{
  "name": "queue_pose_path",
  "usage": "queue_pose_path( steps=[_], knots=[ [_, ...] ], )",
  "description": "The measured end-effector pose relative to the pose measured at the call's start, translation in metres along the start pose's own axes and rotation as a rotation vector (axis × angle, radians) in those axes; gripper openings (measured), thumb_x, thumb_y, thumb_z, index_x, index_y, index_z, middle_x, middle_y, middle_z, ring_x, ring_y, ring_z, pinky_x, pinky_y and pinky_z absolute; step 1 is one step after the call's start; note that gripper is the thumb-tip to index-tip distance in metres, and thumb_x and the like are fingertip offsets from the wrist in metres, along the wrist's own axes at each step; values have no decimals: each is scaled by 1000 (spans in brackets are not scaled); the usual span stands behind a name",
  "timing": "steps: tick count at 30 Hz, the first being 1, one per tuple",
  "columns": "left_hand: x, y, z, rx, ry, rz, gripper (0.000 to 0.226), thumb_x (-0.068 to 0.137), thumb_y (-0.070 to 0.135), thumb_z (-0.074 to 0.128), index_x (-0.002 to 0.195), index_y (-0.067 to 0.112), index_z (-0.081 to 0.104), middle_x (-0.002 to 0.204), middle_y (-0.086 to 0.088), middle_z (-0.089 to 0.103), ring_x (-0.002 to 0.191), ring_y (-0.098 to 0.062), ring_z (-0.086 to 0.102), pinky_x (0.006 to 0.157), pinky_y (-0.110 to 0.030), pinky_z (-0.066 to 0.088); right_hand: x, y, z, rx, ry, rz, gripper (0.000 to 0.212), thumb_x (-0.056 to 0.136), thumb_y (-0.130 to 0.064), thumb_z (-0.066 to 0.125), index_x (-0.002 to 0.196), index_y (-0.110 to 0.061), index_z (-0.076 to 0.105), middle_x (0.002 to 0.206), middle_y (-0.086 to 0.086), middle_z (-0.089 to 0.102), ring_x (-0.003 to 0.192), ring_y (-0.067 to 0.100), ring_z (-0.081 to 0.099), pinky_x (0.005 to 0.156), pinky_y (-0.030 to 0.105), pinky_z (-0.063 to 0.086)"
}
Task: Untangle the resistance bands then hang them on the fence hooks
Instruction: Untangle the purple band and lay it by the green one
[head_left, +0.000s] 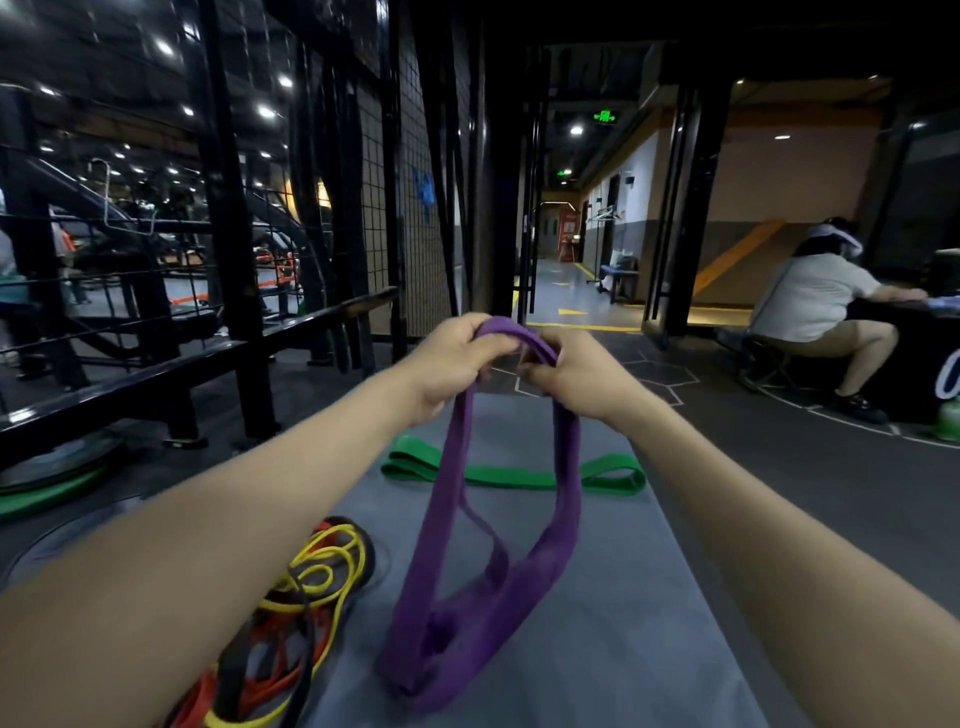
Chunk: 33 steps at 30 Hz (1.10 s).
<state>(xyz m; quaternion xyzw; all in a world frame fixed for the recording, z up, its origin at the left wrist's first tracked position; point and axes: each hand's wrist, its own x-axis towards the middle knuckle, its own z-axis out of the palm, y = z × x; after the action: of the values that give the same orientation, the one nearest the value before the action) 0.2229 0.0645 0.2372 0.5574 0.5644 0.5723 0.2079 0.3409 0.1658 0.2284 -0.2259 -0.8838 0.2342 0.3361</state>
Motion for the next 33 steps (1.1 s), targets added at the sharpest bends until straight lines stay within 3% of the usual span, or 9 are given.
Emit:
queue_pose_path(
  steps=[3, 7, 9, 13, 16, 19, 22, 27, 33],
  knots=[
    [5, 22, -18, -19, 114, 2, 11, 94, 9, 49, 88, 15, 57, 48, 14, 47, 49, -2, 39, 52, -18, 33, -11, 9, 19, 169, 5, 17, 21, 82, -3, 59, 75, -20, 50, 64, -3, 58, 62, 15, 58, 68, 30, 48],
    [12, 42, -52, -13, 192, -2, 9, 92, 17, 52, 90, 17, 61, 68, 8, 45, 63, -6, 39, 64, -23, 36, -1, 5, 16, 193, -5, -17, 14, 87, -1, 51, 90, -14, 53, 65, -2, 59, 57, 5, 56, 61, 17, 44],
    [15, 45, -65, -47, 225, -15, 10, 91, 22, 54, 86, 21, 62, 70, 8, 43, 64, -8, 37, 64, -25, 34, 13, -4, 5, 166, 15, -40, 12, 91, -4, 47, 92, -13, 55, 64, -2, 55, 57, 11, 55, 62, 26, 46],
    [17, 46, -78, -193, 232, -46, 11, 92, 22, 53, 84, 20, 59, 64, 7, 37, 50, -3, 36, 51, -20, 34, 31, -23, -19, 18, 28, -97, 13, 96, -11, 44, 95, -12, 57, 58, -6, 44, 50, 10, 41, 46, 18, 32],
    [16, 43, -79, -222, 219, -67, 13, 92, 21, 55, 79, 17, 55, 64, 6, 44, 38, 0, 39, 40, -14, 36, 34, -26, -32, 56, 61, -67, 9, 96, -19, 48, 93, -12, 54, 61, -4, 43, 52, 11, 38, 50, 23, 33],
    [17, 38, -79, -151, 171, -95, 9, 89, 18, 58, 80, 16, 58, 64, 5, 49, 37, 0, 40, 39, -12, 36, 30, -24, -36, 268, 70, -15, 14, 94, -19, 51, 90, -6, 55, 55, -1, 37, 46, 13, 33, 50, 29, 29],
    [18, 31, -76, -15, 128, -132, 6, 83, 11, 64, 81, 16, 62, 55, 7, 46, 43, -3, 39, 44, -15, 39, 22, -16, -30, 261, -3, 4, 20, 95, -17, 49, 75, -15, 49, 51, -3, 34, 37, 6, 29, 46, 27, 26],
    [11, 22, -68, -19, 85, -231, 20, 78, 19, 69, 60, 21, 62, 49, 6, 35, 41, -5, 30, 50, -21, 30, 13, 1, -20, 175, -28, 9, 25, 93, -18, 52, 69, -20, 46, 54, -3, 37, 44, 9, 33, 46, 24, 29],
    [20, 25, -56, -288, 222, -180, 4, 83, 16, 65, 80, 17, 62, 52, 8, 39, 32, -1, 28, 42, -15, 28, -6, 23, 13, 139, -64, -9, 9, 84, -2, 61, 83, -11, 57, 66, -4, 54, 53, 3, 49, 51, 8, 41]
  ],
)
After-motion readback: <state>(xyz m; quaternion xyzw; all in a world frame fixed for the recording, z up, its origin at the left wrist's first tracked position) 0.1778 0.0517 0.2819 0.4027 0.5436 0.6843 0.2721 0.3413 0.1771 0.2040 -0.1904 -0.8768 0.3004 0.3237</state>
